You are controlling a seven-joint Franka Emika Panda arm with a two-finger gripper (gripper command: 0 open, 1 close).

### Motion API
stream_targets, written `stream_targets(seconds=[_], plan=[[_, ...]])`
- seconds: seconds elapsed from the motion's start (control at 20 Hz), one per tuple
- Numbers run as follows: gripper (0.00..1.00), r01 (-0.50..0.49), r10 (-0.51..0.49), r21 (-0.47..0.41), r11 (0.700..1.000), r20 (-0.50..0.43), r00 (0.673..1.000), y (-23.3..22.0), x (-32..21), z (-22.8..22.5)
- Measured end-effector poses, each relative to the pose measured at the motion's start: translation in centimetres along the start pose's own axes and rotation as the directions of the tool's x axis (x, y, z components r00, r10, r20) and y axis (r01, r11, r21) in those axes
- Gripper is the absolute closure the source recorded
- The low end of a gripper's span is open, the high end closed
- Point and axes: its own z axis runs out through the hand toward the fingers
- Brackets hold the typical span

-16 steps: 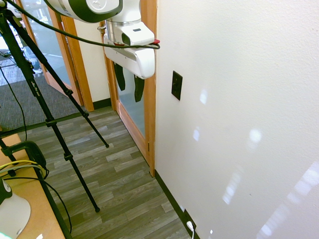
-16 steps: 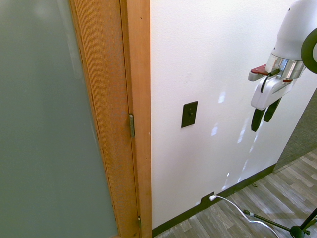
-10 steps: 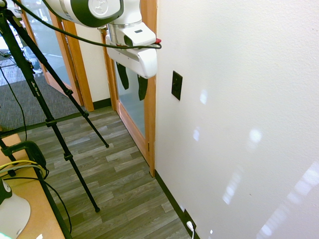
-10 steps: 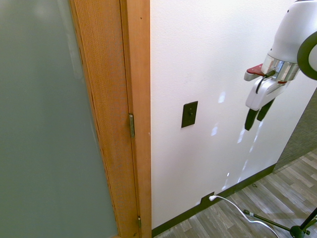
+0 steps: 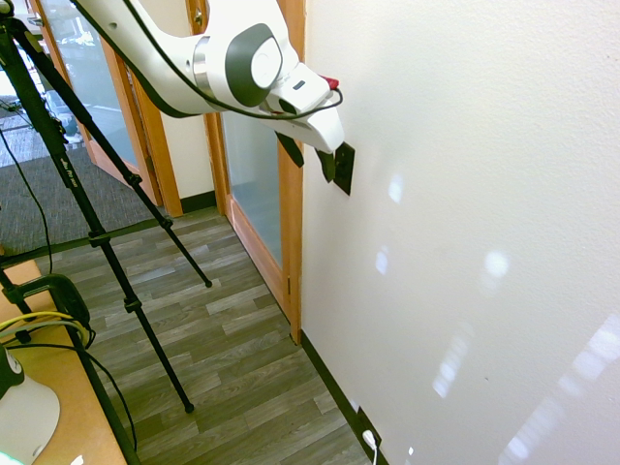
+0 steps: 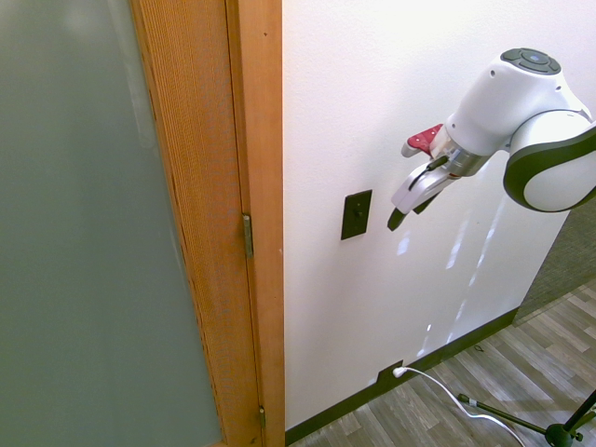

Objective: Turn off the light

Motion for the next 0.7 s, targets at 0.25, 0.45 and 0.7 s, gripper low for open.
stream_targets(seconds=[0.25, 0.45, 0.7], plan=[[1.0, -0.009, 0.009, 0.048, 0.999, 0.004, 1.0, -2.9, -0.1, 2.1], [1.0, -0.051, 0.05, 0.097, 0.994, 0.011, 0.999, -3.1, 0.4, 2.8], [1.0, -0.125, 0.121, 0.115, 0.985, 0.035, 0.992, -3.8, 1.0, 3.8]])
